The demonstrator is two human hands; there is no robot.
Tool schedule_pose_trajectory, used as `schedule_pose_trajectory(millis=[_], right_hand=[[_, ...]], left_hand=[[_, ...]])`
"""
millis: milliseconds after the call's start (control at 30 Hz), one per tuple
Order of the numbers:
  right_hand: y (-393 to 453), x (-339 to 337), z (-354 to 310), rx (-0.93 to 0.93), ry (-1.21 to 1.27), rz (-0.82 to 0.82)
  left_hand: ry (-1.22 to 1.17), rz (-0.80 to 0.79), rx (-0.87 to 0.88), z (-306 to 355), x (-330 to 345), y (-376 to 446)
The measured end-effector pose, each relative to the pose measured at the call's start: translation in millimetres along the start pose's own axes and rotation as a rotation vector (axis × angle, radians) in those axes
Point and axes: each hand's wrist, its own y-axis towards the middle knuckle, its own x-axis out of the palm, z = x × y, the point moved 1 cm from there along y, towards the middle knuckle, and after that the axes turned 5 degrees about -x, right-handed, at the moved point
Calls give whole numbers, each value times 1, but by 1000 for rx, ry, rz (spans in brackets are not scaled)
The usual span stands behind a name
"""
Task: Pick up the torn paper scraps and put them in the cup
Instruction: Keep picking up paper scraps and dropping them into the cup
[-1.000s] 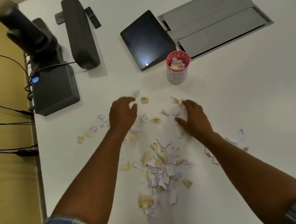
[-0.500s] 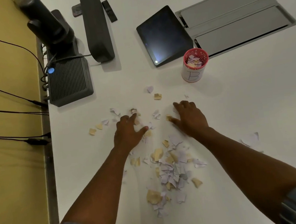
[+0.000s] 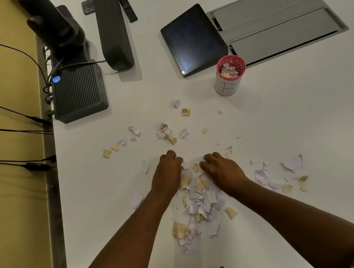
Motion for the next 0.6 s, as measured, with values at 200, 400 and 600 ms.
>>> schedule_pose_trajectory(millis=[200, 400, 600], right_hand=[[-10, 6, -5, 63, 23, 7], [13, -31, 28, 467, 540, 295], [56, -125, 103, 695, 765, 559]], left_hand=[[-114, 20, -19, 7, 2, -18], [-403, 65, -204, 4, -10, -6], [-486, 76, -281, -2, -10, -1]])
